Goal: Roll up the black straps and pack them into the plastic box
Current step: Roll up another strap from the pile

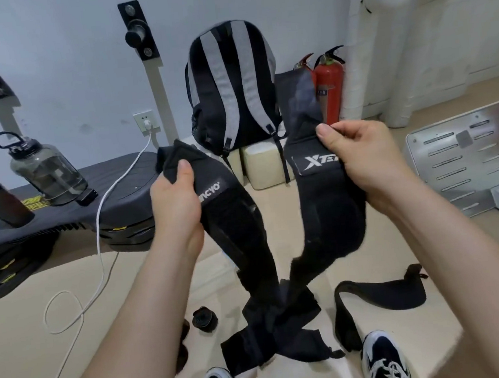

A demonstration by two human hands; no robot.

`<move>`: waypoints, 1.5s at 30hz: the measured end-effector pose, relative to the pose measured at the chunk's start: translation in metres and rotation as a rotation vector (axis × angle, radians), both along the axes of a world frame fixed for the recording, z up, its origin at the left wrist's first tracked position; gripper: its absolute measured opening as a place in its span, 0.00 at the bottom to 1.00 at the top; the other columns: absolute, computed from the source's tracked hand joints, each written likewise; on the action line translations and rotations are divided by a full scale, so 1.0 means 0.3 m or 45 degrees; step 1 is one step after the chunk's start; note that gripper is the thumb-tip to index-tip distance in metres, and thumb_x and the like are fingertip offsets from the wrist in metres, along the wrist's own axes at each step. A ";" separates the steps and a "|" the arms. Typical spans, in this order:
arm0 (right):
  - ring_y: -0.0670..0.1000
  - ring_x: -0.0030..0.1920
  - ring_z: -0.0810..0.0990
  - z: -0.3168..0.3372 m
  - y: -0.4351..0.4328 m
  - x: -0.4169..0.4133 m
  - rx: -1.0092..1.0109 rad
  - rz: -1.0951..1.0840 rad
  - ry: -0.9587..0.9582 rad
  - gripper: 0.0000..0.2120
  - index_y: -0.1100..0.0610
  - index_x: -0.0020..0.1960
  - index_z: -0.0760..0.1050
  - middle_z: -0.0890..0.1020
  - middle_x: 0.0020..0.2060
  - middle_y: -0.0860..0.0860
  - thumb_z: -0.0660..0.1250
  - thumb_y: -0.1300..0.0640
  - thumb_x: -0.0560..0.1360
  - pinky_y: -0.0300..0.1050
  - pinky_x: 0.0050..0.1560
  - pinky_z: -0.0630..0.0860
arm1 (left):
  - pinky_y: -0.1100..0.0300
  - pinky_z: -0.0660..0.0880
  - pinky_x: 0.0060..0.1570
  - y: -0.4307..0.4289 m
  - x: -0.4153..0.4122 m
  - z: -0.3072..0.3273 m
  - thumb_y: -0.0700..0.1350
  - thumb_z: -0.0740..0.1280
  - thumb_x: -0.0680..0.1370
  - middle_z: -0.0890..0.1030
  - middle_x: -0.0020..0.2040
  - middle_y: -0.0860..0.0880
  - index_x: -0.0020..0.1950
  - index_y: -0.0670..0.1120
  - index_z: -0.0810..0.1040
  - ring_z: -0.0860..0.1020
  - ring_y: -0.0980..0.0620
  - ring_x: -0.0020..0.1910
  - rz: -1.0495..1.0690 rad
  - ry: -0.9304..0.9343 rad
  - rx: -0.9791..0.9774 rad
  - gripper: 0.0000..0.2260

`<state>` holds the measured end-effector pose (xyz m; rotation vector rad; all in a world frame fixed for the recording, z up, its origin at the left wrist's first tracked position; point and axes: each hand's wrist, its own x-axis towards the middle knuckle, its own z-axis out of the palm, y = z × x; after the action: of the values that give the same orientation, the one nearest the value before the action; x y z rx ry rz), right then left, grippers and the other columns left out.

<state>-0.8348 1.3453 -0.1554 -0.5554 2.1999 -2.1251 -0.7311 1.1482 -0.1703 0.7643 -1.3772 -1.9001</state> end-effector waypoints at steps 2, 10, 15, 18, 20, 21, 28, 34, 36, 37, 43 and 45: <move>0.45 0.35 0.77 -0.015 0.008 -0.016 0.082 -0.004 0.038 0.10 0.59 0.42 0.80 0.81 0.35 0.50 0.68 0.55 0.80 0.40 0.39 0.74 | 0.55 0.82 0.43 -0.011 0.018 0.013 0.44 0.63 0.83 0.87 0.46 0.48 0.56 0.44 0.80 0.85 0.50 0.44 -0.195 0.010 0.109 0.08; 0.43 0.37 0.79 -0.060 -0.047 0.020 0.301 0.093 0.115 0.10 0.52 0.40 0.77 0.81 0.36 0.47 0.66 0.53 0.81 0.39 0.40 0.75 | 0.61 0.80 0.39 0.067 0.066 0.032 0.44 0.61 0.83 0.86 0.44 0.46 0.56 0.40 0.79 0.84 0.52 0.41 -0.865 -0.058 0.074 0.11; 0.51 0.40 0.74 -0.115 -0.040 -0.047 0.613 -0.068 0.145 0.11 0.57 0.45 0.74 0.76 0.37 0.49 0.61 0.52 0.82 0.48 0.43 0.70 | 0.63 0.76 0.28 0.047 0.087 0.041 0.46 0.59 0.84 0.83 0.36 0.45 0.54 0.40 0.77 0.81 0.54 0.30 -0.786 -0.068 -0.048 0.11; 0.55 0.44 0.77 -0.194 -0.056 -0.090 0.694 -0.053 0.060 0.12 0.61 0.49 0.75 0.79 0.42 0.54 0.60 0.53 0.83 0.50 0.46 0.73 | 0.66 0.72 0.27 0.027 0.069 -0.003 0.47 0.61 0.84 0.80 0.30 0.53 0.47 0.45 0.77 0.76 0.57 0.26 -0.684 -0.211 -0.255 0.10; 0.54 0.42 0.76 -0.252 -0.070 -0.106 0.664 -0.019 -0.069 0.10 0.59 0.48 0.73 0.78 0.40 0.53 0.60 0.53 0.82 0.48 0.41 0.72 | 0.64 0.76 0.33 0.030 0.047 -0.042 0.46 0.62 0.84 0.84 0.37 0.51 0.50 0.46 0.80 0.81 0.56 0.33 -0.681 -0.262 -0.232 0.09; 0.52 0.39 0.74 -0.278 -0.074 -0.107 0.641 0.002 -0.144 0.07 0.56 0.50 0.72 0.77 0.41 0.52 0.60 0.53 0.82 0.45 0.37 0.70 | 0.63 0.77 0.36 0.036 0.037 -0.068 0.46 0.62 0.83 0.85 0.41 0.50 0.53 0.45 0.81 0.82 0.55 0.37 -0.693 -0.291 -0.206 0.08; 0.58 0.51 0.84 -0.468 -0.057 0.012 0.159 -0.018 -0.596 0.28 0.35 0.62 0.60 0.77 0.58 0.55 0.59 0.69 0.79 0.49 0.36 0.84 | 0.54 0.81 0.53 0.101 -0.047 -0.271 0.44 0.61 0.84 0.85 0.55 0.42 0.61 0.41 0.80 0.84 0.46 0.53 -0.837 -0.485 0.043 0.11; 0.57 0.48 0.84 -0.653 0.027 0.066 -0.101 -0.101 -0.804 0.18 0.47 0.54 0.72 0.79 0.46 0.62 0.62 0.70 0.77 0.45 0.42 0.83 | 0.50 0.80 0.51 0.213 -0.123 -0.480 0.46 0.61 0.84 0.86 0.48 0.44 0.56 0.44 0.80 0.84 0.45 0.47 -0.856 -0.508 0.208 0.10; 0.55 0.49 0.82 -0.701 0.043 0.058 -0.147 -0.061 -0.886 0.13 0.56 0.45 0.80 0.80 0.48 0.61 0.60 0.69 0.79 0.43 0.44 0.82 | 0.51 0.80 0.50 0.225 -0.122 -0.560 0.46 0.61 0.84 0.86 0.48 0.43 0.57 0.43 0.80 0.84 0.45 0.47 -0.856 -0.518 0.239 0.11; 0.55 0.51 0.82 -0.728 0.039 0.051 -0.120 -0.063 -0.910 0.14 0.58 0.43 0.81 0.81 0.50 0.60 0.60 0.69 0.79 0.43 0.46 0.83 | 0.51 0.79 0.50 0.226 -0.119 -0.596 0.46 0.61 0.84 0.85 0.48 0.43 0.58 0.42 0.80 0.83 0.45 0.47 -0.886 -0.516 0.286 0.11; 0.51 0.55 0.79 -0.922 -0.038 -0.161 0.071 -0.066 -0.764 0.22 0.52 0.61 0.79 0.79 0.57 0.50 0.58 0.72 0.77 0.35 0.42 0.77 | 0.57 0.79 0.47 0.289 -0.077 -0.813 0.45 0.64 0.83 0.86 0.44 0.46 0.54 0.41 0.82 0.84 0.50 0.42 -1.383 -0.802 0.253 0.10; 0.46 0.54 0.76 -1.022 0.010 -0.186 0.311 -0.053 -0.767 0.28 0.48 0.73 0.66 0.73 0.60 0.44 0.59 0.70 0.77 0.34 0.42 0.77 | 0.53 0.81 0.54 0.323 -0.077 -0.892 0.47 0.64 0.83 0.87 0.49 0.46 0.56 0.43 0.83 0.85 0.48 0.48 -1.380 -0.938 0.117 0.11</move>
<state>-0.8907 1.3484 -0.4620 0.1359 2.0640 -1.6917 -0.7542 1.2451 -0.4378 0.8986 -2.5351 -2.6061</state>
